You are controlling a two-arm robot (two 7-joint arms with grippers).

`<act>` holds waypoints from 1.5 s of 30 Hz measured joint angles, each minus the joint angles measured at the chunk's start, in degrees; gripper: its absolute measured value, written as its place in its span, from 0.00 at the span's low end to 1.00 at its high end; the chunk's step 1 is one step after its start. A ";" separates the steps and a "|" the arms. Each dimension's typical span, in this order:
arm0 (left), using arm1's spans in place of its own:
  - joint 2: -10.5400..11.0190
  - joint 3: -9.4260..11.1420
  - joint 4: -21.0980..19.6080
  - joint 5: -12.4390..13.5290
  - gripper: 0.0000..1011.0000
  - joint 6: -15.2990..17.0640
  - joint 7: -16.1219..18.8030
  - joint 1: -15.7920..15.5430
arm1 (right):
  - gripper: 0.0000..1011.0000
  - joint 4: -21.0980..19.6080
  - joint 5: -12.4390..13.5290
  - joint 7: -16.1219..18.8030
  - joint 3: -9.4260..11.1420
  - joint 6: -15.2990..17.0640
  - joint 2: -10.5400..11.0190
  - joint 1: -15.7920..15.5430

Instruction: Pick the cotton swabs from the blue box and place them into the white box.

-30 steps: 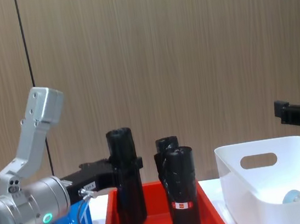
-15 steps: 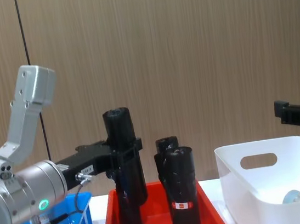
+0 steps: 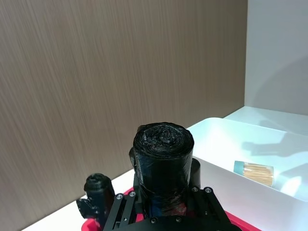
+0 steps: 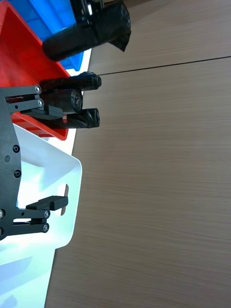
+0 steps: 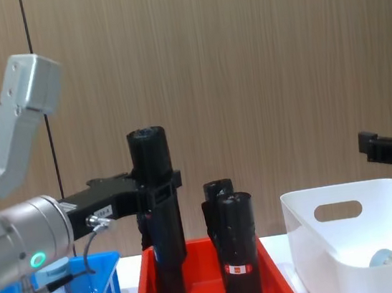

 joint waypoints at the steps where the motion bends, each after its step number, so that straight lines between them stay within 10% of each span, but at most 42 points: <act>1: 0.27 -0.02 -0.85 -0.13 0.46 0.60 0.35 0.43 | 0.99 0.00 0.00 0.00 0.00 0.00 0.00 0.00; 18: 3.71 -0.60 -11.80 -3.49 0.46 5.65 -0.25 5.49 | 0.99 0.00 0.00 0.00 0.00 0.00 0.00 0.00; 45: 1.84 -0.52 -5.69 -10.91 0.46 3.16 -18.10 1.75 | 0.99 0.00 0.00 0.00 0.00 0.00 0.00 0.00</act>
